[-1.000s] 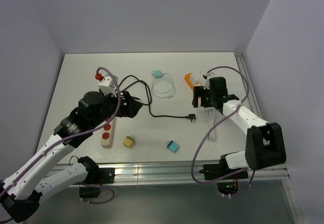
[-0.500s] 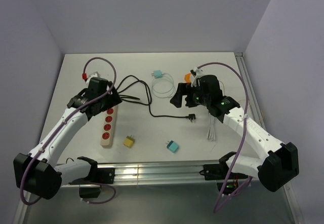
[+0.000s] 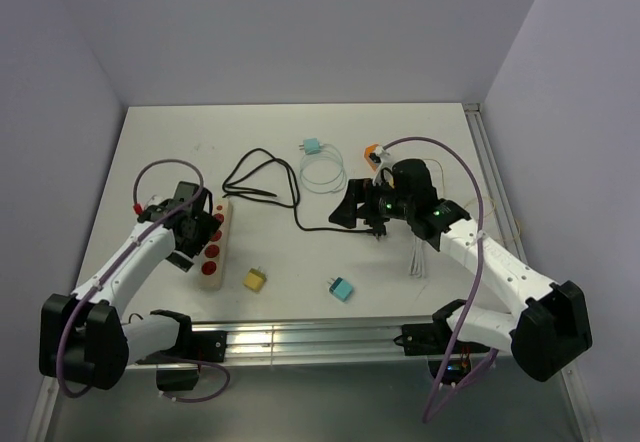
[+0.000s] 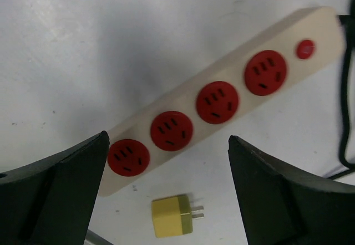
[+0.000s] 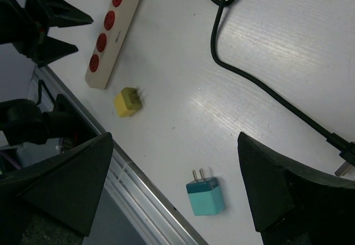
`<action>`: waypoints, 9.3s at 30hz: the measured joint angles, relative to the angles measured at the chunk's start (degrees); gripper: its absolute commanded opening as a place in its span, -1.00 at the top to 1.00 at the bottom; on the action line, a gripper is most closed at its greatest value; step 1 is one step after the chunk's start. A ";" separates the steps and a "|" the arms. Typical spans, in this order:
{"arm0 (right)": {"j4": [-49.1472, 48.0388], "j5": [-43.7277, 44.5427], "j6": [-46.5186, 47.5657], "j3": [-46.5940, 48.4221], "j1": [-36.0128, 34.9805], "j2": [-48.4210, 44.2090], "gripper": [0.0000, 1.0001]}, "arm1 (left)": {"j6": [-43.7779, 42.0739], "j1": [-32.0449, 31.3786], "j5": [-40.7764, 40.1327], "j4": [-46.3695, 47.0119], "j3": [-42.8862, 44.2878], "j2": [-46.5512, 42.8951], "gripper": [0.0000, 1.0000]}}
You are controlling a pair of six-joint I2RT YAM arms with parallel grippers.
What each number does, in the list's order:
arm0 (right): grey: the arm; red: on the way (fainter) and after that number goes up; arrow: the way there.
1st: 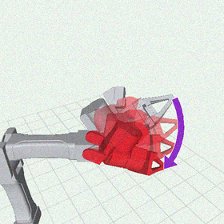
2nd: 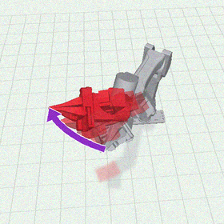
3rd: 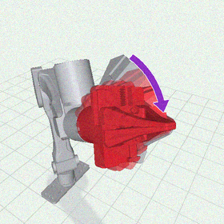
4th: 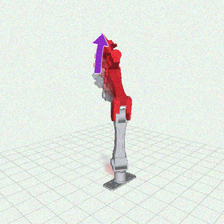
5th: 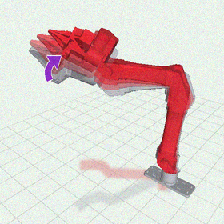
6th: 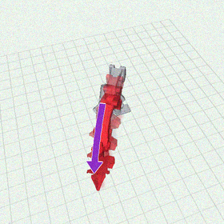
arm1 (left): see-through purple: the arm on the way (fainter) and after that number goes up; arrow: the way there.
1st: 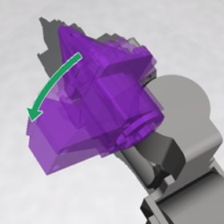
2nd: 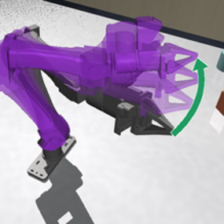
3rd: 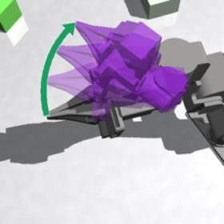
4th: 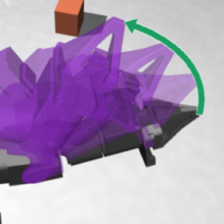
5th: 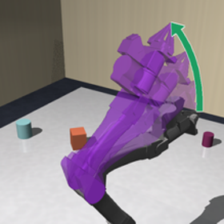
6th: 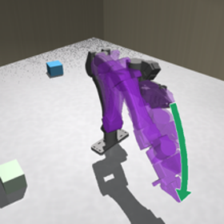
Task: Insert the plug
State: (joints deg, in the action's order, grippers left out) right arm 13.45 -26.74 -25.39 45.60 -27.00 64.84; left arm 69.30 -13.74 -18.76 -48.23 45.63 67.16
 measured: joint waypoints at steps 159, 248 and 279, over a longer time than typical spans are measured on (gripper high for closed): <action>-1.20 -54.34 37.55 21.31 -10.08 -2.45 -0.46 | -5.38 -28.00 92.74 53.96 12.68 -0.70 0.99; -26.25 -15.04 -17.29 12.00 -16.09 -1.68 1.00 | -28.15 -20.65 51.52 46.03 1.88 -27.96 -0.04; -35.82 -18.16 -22.60 10.14 -16.15 0.15 1.00 | -21.62 -20.70 54.51 51.91 1.38 -27.06 0.15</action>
State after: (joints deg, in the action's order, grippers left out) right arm -22.37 -44.91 -47.99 55.75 -43.16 64.99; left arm 47.68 -34.44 35.75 3.68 47.00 40.10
